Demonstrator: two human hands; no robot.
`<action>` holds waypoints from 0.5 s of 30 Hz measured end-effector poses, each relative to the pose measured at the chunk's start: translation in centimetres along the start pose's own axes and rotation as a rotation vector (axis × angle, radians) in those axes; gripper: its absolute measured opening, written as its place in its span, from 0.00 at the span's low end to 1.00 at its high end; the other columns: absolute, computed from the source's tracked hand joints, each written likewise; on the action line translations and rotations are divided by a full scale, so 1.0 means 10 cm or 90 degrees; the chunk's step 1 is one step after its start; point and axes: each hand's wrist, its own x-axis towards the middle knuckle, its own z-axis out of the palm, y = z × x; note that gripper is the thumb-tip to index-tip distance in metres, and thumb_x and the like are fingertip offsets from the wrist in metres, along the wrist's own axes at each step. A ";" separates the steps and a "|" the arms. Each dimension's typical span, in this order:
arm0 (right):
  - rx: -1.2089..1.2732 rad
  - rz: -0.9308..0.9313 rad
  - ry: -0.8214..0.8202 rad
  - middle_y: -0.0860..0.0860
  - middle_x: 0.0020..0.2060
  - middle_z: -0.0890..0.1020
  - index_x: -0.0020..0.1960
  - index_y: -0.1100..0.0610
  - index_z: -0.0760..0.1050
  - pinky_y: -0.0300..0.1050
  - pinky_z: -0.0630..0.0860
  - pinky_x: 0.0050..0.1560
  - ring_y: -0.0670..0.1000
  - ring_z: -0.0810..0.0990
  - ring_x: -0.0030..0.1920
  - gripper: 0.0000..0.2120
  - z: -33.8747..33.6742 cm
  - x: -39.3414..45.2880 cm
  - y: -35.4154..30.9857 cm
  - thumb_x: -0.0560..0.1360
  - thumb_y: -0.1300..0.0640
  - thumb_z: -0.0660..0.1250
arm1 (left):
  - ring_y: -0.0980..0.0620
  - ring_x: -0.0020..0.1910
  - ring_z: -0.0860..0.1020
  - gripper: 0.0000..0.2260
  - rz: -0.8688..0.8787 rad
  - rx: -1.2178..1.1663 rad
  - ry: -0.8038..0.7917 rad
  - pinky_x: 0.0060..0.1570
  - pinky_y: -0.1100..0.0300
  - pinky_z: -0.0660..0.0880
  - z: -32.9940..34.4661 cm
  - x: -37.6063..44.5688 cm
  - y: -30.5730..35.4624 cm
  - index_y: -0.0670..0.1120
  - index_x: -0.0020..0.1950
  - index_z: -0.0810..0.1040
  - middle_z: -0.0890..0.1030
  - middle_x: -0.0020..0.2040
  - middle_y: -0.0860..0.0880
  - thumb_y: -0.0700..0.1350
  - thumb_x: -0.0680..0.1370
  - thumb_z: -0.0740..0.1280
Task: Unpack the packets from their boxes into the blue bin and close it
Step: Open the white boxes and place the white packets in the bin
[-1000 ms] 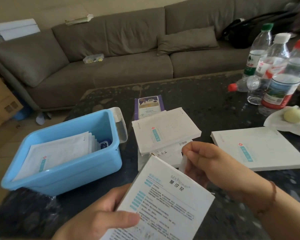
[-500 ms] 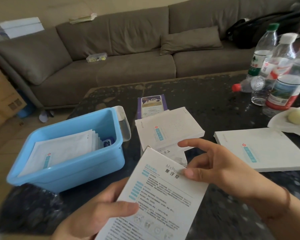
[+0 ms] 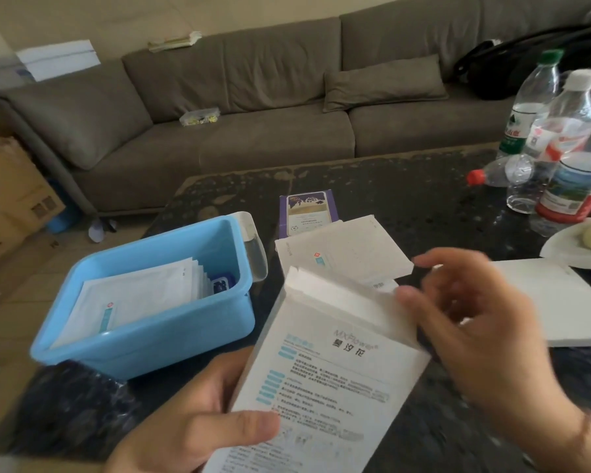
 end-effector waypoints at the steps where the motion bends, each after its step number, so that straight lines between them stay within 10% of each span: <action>1: 0.008 -0.051 0.042 0.49 0.33 0.76 0.53 0.47 0.74 0.45 0.72 0.29 0.50 0.75 0.29 0.13 -0.04 -0.02 -0.04 0.72 0.46 0.72 | 0.34 0.71 0.69 0.24 0.021 0.037 0.021 0.69 0.42 0.69 0.01 0.00 0.00 0.42 0.75 0.67 0.71 0.71 0.35 0.28 0.80 0.59; 7: 0.263 0.240 -0.181 0.41 0.54 0.82 0.61 0.33 0.72 0.38 0.79 0.41 0.38 0.81 0.52 0.39 0.02 -0.20 -0.33 0.51 0.22 0.69 | 0.46 0.62 0.80 0.22 0.108 0.226 0.210 0.59 0.56 0.77 0.13 0.11 -0.02 0.55 0.63 0.80 0.83 0.61 0.47 0.36 0.73 0.70; 11: 0.334 0.322 -0.196 0.41 0.42 0.85 0.45 0.36 0.82 0.45 0.82 0.43 0.43 0.84 0.43 0.21 0.05 -0.25 -0.40 0.52 0.38 0.71 | 0.47 0.57 0.83 0.17 0.101 0.370 0.324 0.59 0.47 0.78 0.14 0.16 -0.08 0.57 0.56 0.85 0.86 0.55 0.49 0.43 0.70 0.74; 15: 0.321 0.330 -0.109 0.44 0.41 0.86 0.42 0.43 0.85 0.56 0.83 0.42 0.50 0.85 0.41 0.10 0.03 -0.28 -0.43 0.66 0.50 0.66 | 0.59 0.55 0.82 0.21 0.093 0.447 0.355 0.55 0.65 0.77 0.17 0.18 -0.10 0.67 0.52 0.83 0.86 0.52 0.59 0.40 0.71 0.77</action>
